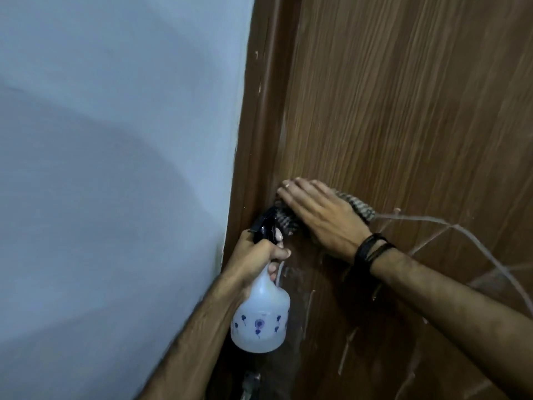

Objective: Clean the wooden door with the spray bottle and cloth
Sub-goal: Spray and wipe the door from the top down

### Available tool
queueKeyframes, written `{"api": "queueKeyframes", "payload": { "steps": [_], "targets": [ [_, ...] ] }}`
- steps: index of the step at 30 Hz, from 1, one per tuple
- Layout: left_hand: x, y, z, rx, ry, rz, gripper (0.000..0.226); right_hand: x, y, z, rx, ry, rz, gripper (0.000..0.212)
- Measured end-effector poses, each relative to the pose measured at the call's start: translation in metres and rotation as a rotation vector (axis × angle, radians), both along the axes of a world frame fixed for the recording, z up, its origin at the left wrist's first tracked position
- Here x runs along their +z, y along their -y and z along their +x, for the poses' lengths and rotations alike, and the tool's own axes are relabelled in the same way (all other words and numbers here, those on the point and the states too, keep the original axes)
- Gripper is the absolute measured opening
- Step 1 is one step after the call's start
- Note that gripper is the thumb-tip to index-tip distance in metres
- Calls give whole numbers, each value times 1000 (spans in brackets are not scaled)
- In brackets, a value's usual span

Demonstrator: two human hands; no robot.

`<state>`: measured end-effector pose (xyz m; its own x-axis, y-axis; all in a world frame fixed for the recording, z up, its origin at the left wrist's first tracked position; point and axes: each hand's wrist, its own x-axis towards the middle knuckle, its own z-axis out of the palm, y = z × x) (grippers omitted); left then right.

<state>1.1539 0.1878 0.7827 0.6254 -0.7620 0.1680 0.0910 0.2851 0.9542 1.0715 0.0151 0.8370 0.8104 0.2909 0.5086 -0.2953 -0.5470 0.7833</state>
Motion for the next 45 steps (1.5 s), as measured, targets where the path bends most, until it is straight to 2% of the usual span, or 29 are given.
{"api": "queueKeyframes", "payload": {
  "steps": [3, 5, 7, 10, 16, 22, 25, 27, 30, 33, 35, 38, 41, 45],
  "targets": [
    [5, -3, 7, -37, 32, -17, 26, 61, -4, 9, 25, 235, 133, 70],
    [10, -2, 9, -57, 41, -31, 26, 105, -9, 21, 41, 358, 193, 66],
    [12, -1, 11, -76, 55, -43, 26, 132, -13, 35, 71, 418, 198, 60],
    [11, 0, 15, -71, 49, -51, 26, 135, -15, 50, 120, 441, 180, 48],
    [1, -1, 14, -58, 17, -61, 26, 80, -14, 44, 91, 257, 93, 41],
    [-5, -7, 9, -62, -13, -87, 25, 0, -1, 22, 125, -126, -28, 35],
    [-8, -10, 6, -53, -19, -69, 23, 10, -3, 18, 121, -189, -20, 31],
    [-11, -11, 3, -62, -15, -63, 24, 37, -7, 16, 117, -71, 72, 37],
    [-14, -9, 0, -97, -19, -65, 26, 90, -17, 11, 88, 235, 234, 46],
    [-18, -5, -8, -153, -18, -66, 25, 114, -16, -2, 106, 242, 229, 37],
    [-23, -2, -16, -201, -16, -61, 26, 110, -10, -19, 154, 271, 267, 37],
    [-29, 4, -27, -268, -28, -52, 26, 90, 3, -57, 233, 472, 369, 44],
    [-35, 14, -39, -290, -38, -23, 27, 65, 21, -91, 173, 661, 356, 52],
    [-42, 31, -58, -298, -6, 22, 28, 26, 38, -118, 85, 636, 290, 59]
  ]
}}
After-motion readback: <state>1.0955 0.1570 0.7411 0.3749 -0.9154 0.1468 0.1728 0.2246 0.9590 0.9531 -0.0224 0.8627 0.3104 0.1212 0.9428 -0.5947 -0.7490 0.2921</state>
